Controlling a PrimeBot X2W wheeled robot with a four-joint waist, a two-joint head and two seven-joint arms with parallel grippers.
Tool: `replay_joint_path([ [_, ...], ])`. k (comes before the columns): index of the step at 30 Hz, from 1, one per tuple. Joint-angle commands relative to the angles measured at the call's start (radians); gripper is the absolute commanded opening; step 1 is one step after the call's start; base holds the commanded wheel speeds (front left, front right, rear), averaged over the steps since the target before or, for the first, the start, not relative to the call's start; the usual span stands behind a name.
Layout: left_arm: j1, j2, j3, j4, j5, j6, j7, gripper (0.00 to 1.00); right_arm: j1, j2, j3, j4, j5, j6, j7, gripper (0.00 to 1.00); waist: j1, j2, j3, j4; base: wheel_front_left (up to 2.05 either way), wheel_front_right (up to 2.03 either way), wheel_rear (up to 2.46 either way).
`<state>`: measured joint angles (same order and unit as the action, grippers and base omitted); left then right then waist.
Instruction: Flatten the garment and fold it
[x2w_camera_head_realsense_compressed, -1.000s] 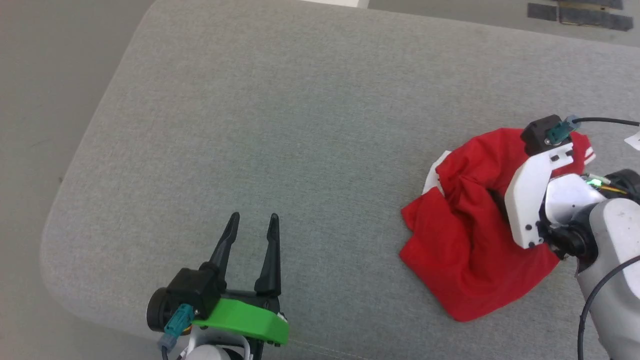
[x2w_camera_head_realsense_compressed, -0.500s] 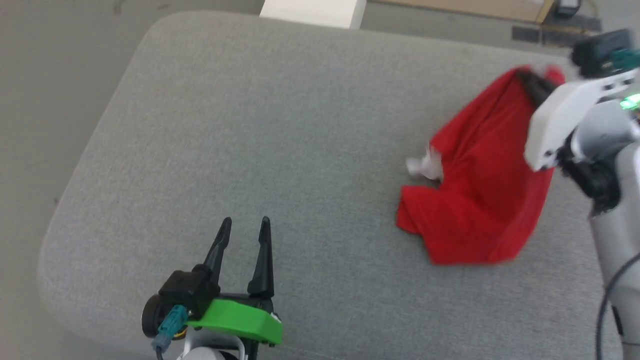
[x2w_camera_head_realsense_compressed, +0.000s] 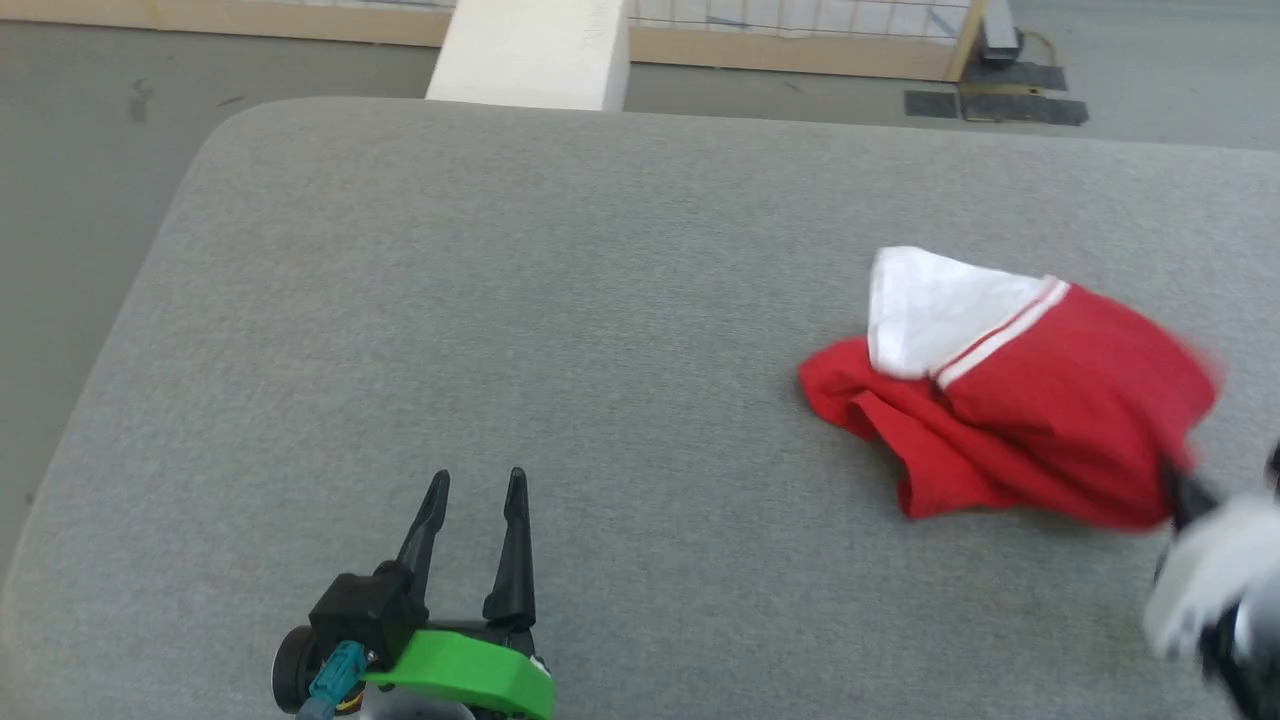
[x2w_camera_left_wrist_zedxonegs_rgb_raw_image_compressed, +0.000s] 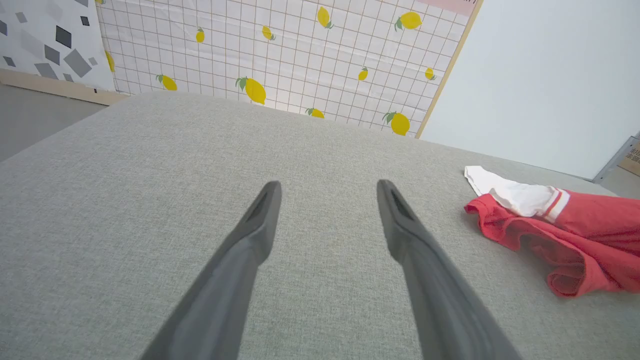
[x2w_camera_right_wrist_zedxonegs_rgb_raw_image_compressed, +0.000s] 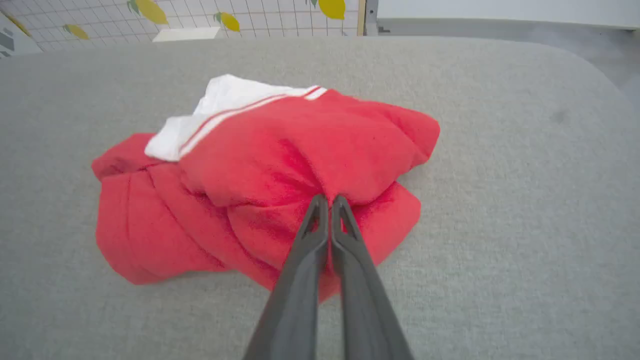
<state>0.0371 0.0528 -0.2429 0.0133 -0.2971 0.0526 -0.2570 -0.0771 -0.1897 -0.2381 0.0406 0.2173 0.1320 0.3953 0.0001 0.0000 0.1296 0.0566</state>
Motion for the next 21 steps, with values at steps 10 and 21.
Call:
replay_joint_path([
  [10,-0.002,-0.003,0.006,0.018,0.01,-0.016,-0.005,1.0,0.118,0.069,-0.037,-0.04,-0.075,-0.001,-0.026,1.0,-0.0001,0.0,-0.006,-0.031,0.0,0.0,0.0],
  [21,-0.013,-0.003,-0.011,0.02,0.011,-0.014,-0.005,1.0,-0.089,-0.037,0.112,-0.175,-0.018,-0.001,0.136,1.0,-0.0001,0.0,0.012,0.022,0.0,0.0,0.0],
])
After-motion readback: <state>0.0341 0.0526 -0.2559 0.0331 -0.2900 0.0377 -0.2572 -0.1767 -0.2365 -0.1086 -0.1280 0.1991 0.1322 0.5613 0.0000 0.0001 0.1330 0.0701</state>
